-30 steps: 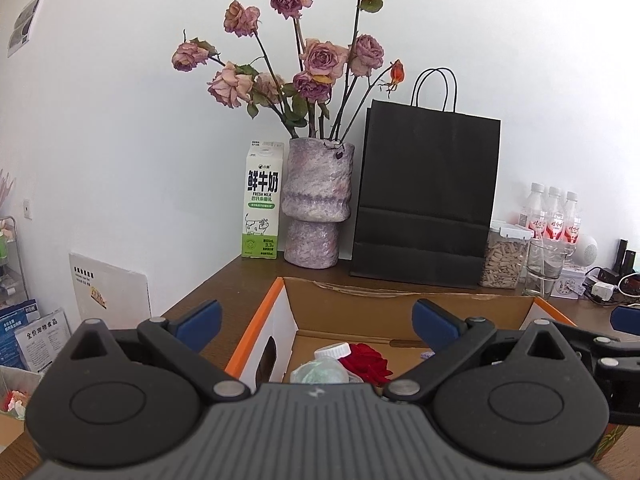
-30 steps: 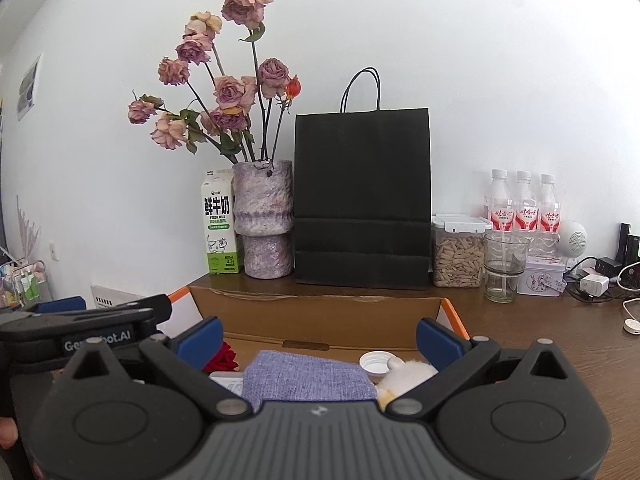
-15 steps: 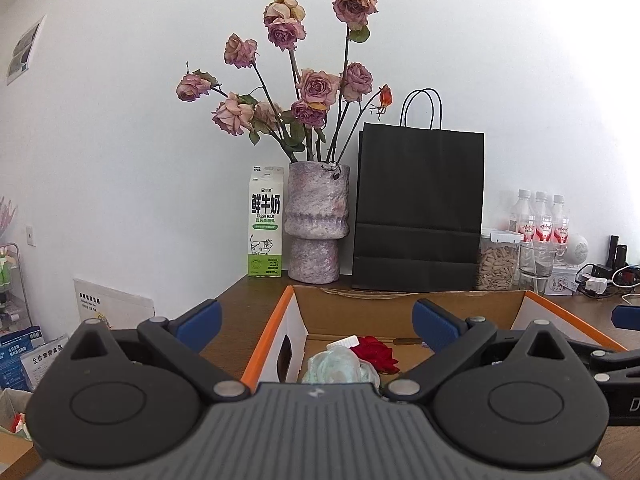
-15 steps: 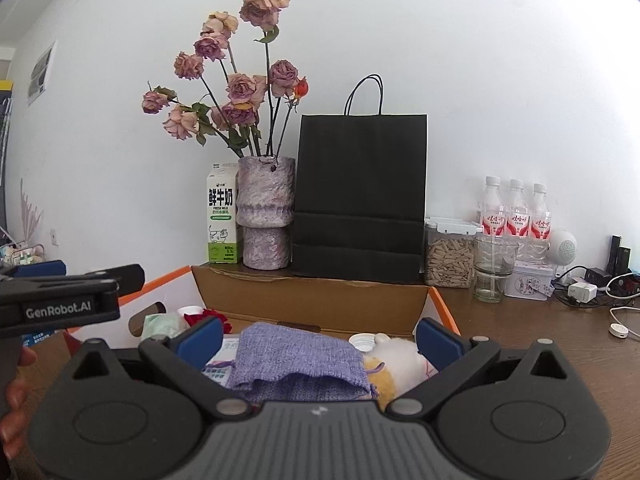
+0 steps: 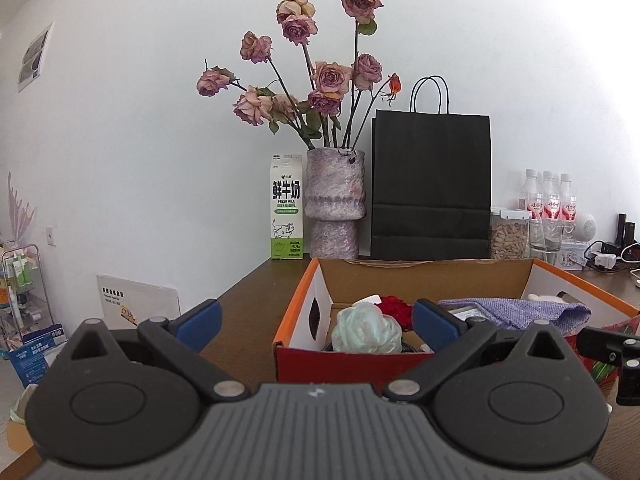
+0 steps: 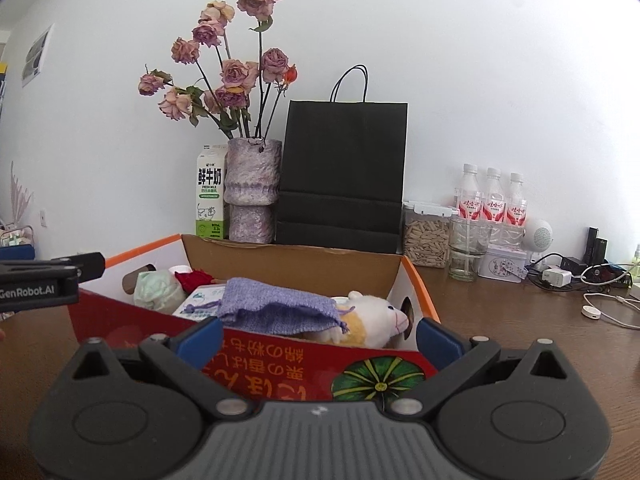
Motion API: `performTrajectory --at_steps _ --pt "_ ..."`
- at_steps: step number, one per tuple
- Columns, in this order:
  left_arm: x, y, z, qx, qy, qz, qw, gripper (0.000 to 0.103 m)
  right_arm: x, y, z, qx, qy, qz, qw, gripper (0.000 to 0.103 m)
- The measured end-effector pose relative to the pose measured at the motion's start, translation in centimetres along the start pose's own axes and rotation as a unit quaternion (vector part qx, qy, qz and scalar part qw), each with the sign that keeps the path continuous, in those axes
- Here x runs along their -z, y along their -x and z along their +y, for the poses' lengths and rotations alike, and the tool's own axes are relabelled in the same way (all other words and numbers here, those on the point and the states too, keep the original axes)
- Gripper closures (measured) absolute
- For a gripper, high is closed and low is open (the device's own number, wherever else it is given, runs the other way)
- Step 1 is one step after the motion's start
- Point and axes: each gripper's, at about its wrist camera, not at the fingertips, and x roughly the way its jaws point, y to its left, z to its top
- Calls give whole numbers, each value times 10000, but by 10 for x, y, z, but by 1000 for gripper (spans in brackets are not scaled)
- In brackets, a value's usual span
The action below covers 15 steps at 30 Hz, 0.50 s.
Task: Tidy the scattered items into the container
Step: 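Withdraw both tools from the box toward the remaining items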
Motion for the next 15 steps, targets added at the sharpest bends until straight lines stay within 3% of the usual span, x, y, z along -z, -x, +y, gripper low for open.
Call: performTrajectory --at_steps 15 --pt "10 31 14 -82 27 198 9998 0 17 39 -15 107 -202 333 9992 0"
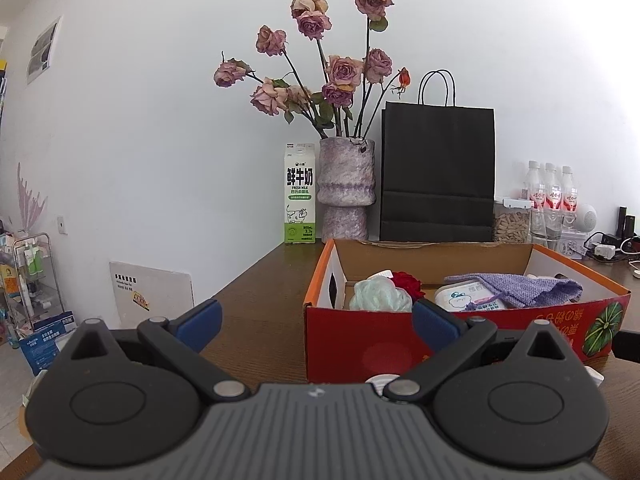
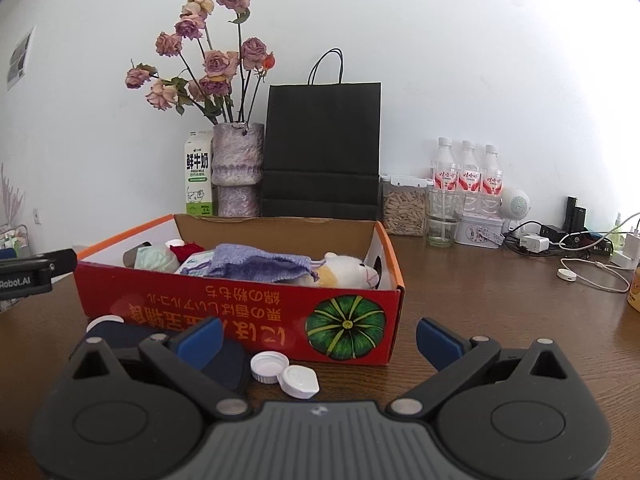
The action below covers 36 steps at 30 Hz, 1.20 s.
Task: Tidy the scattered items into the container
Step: 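Withdraw both tools from the box toward the remaining items, then grasp the small orange item beside the black pouch with the right tool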
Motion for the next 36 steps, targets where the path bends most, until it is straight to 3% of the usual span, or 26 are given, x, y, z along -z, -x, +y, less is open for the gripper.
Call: performTrajectory --at_steps 15,23,25,29,32,36 --pt "17 24 5 419 -218 765 9959 0 18 27 7 -316 404 650 9966 2" --pt "19 18 8 438 -110 953 9944 0 14 14 28 -901 401 996 9901 21" --pt "19 19 10 441 -91 963 9943 0 13 11 38 -1018 473 1055 9881 34" --pt "18 22 15 431 -73 974 9943 0 15 -1 54 -1105 598 1354 9828 51" --pt "18 24 19 417 -53 966 9944 0 18 -5 56 -1195 473 1442 9812 73" --pt "18 25 22 419 2 984 9943 0 17 3 50 -1185 373 1341 9831 82"
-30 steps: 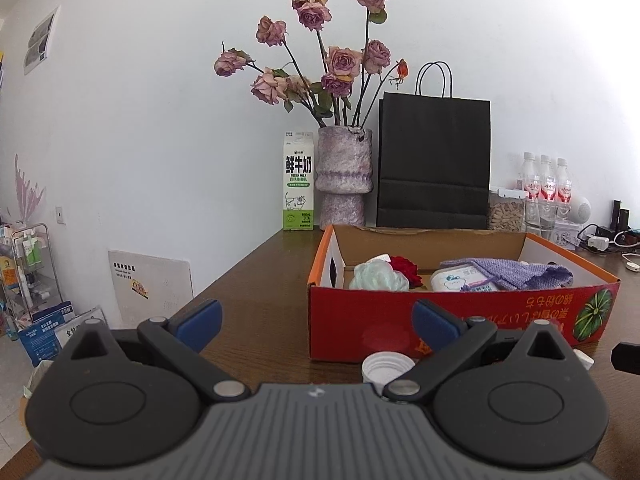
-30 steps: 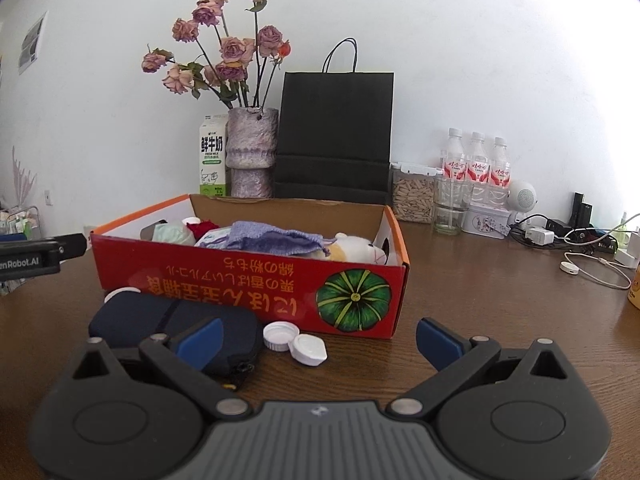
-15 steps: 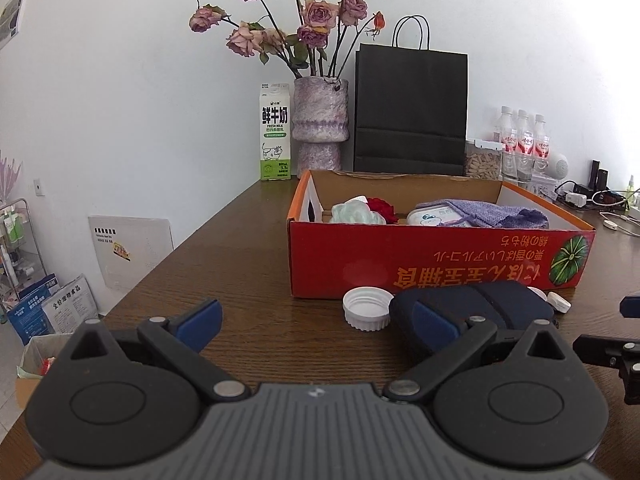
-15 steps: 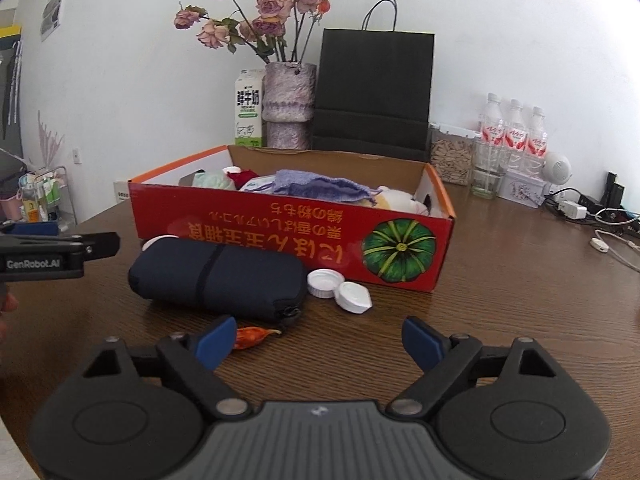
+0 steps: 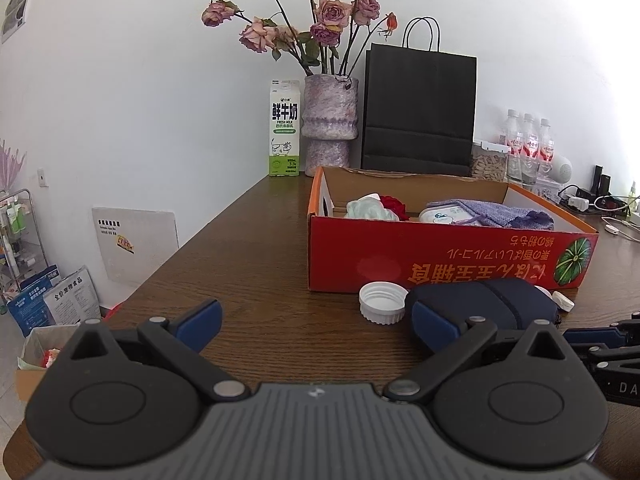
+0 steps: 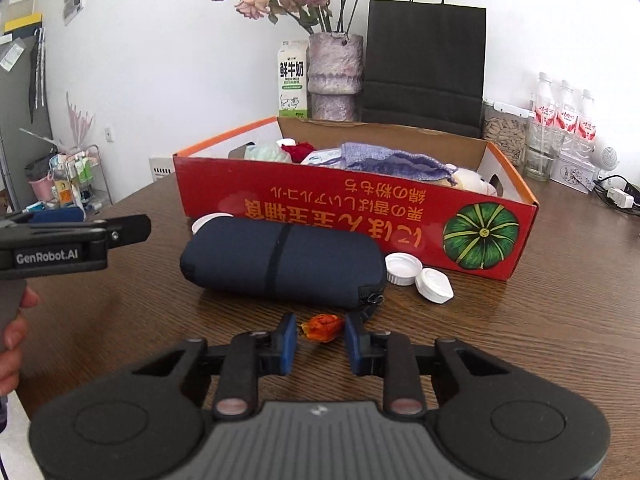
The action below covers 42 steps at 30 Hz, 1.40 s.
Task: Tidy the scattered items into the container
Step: 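Grasp the small orange item beside the black pouch with the right tool, then grasp a white bottle cap with the left tool while the right tool holds the orange item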
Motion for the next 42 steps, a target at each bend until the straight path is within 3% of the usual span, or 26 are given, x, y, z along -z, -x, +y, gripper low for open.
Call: performTrajectory --at_steps 9,18,21,23,27,34,35,38,39,40,42 --pt "-2 -3 -5 20 -60 50 10000 0 2 17 -18 149 -245 -182 9994 93" --pt "-8 -31 -10 -186 -563 447 9972 0 2 24 -37 340 -446 -338 9979 93" --pt "-8 -47 -13 -96 -781 761 9940 1 1 25 -43 398 -510 -386 9972 93" --pt "-10 -54 -13 169 -744 926 9928 3 1 25 -46 431 -545 -405 9968 93" --pt "-15 -62 -21 30 -985 824 9917 4 -1 26 -52 507 -594 -460 9959 93" --pt "-21 -78 -29 136 -949 939 9909 5 -5 26 -60 566 -655 -529 9948 93" --pt "-21 -79 -29 173 -928 954 9909 7 -5 26 -60 562 -655 -530 9949 93" --pt "-20 -82 -31 249 -886 1025 9905 26 -6 24 -59 540 -651 -522 9950 93" --pt "-19 -83 -32 300 -875 1077 9899 38 -6 23 -59 531 -647 -520 9951 93" --pt "-19 -83 -33 375 -856 1111 9894 60 -6 22 -59 525 -648 -522 9952 93" --pt "-18 -79 -34 475 -829 1062 9897 63 -6 22 -59 515 -649 -525 9952 93"
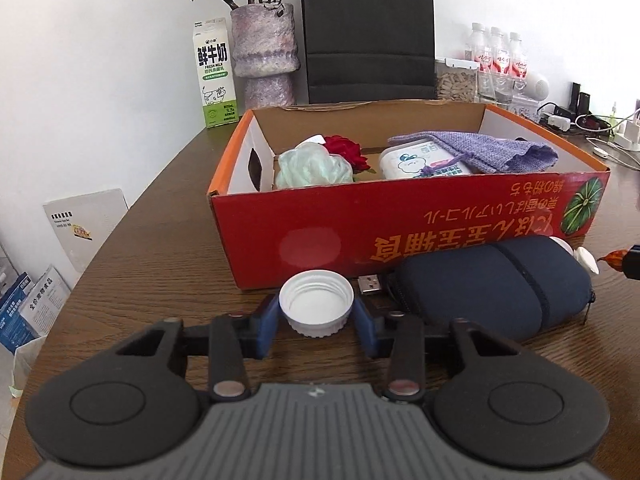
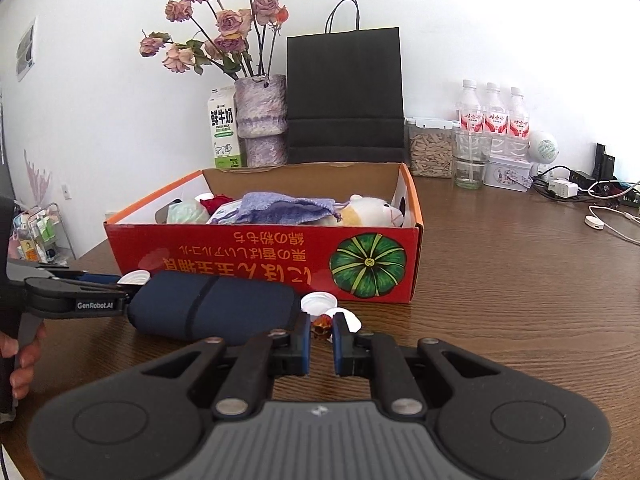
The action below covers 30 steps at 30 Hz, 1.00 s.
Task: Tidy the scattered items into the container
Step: 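Grasp a white bottle cap with the left tool while the right tool holds the orange item, then carry orange item and cap over the box and open both tools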
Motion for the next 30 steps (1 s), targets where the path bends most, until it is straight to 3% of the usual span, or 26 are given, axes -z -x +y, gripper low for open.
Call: performTrajectory --at_steps 15,23,30 --pt "-4 41 16 -104 409 -658 9969 63 -9 6 1 -42 17 -209 9998 93" --pt "-37 61 15 -53 470 -1272 9908 63 -42 12 4 -87 70 -718 9974 93" --pt "-74 52 3 78 598 -1593 9854 63 -85 -8 7 -164 26 -1183 9928 93"
